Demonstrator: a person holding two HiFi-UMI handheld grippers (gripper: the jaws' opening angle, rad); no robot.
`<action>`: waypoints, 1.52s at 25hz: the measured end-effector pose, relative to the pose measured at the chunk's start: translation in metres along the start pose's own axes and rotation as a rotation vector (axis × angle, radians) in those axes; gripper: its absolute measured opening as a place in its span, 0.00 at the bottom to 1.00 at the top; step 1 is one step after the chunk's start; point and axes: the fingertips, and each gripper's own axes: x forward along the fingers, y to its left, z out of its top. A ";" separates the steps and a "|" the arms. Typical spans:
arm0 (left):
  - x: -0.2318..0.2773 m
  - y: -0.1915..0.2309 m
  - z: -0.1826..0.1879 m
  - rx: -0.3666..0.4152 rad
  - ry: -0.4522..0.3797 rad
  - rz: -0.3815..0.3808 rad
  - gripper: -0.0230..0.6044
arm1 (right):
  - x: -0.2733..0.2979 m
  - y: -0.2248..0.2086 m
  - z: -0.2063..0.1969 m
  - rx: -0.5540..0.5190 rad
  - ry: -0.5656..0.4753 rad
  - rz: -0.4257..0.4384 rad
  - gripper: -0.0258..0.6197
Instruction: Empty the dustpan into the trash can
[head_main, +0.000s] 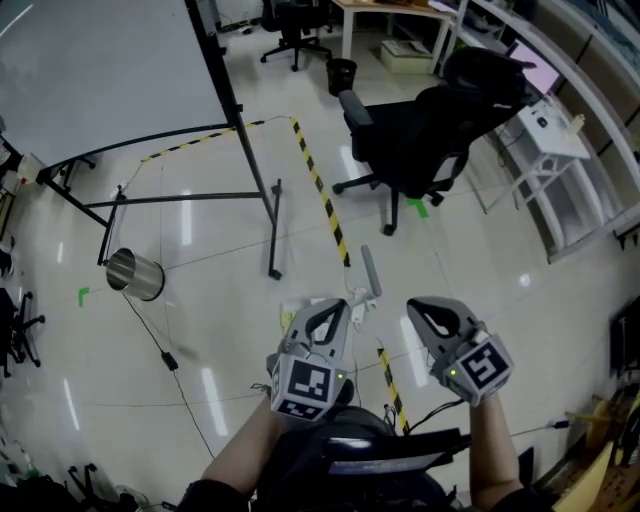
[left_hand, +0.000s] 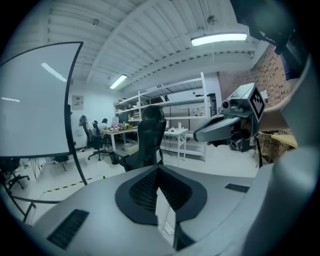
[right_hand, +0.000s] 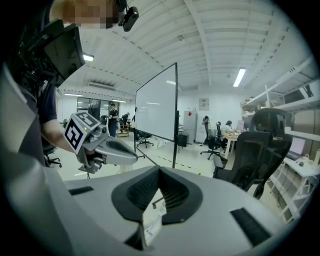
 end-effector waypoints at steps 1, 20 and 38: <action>0.006 -0.004 -0.009 -0.007 0.007 -0.004 0.04 | 0.001 -0.001 -0.001 -0.003 0.010 -0.006 0.06; 0.139 -0.056 -0.156 -0.135 0.079 0.126 0.57 | 0.005 -0.001 -0.075 0.103 0.136 -0.062 0.06; 0.155 -0.028 -0.152 -0.073 0.070 0.155 0.32 | -0.007 -0.005 -0.093 0.117 0.138 -0.070 0.06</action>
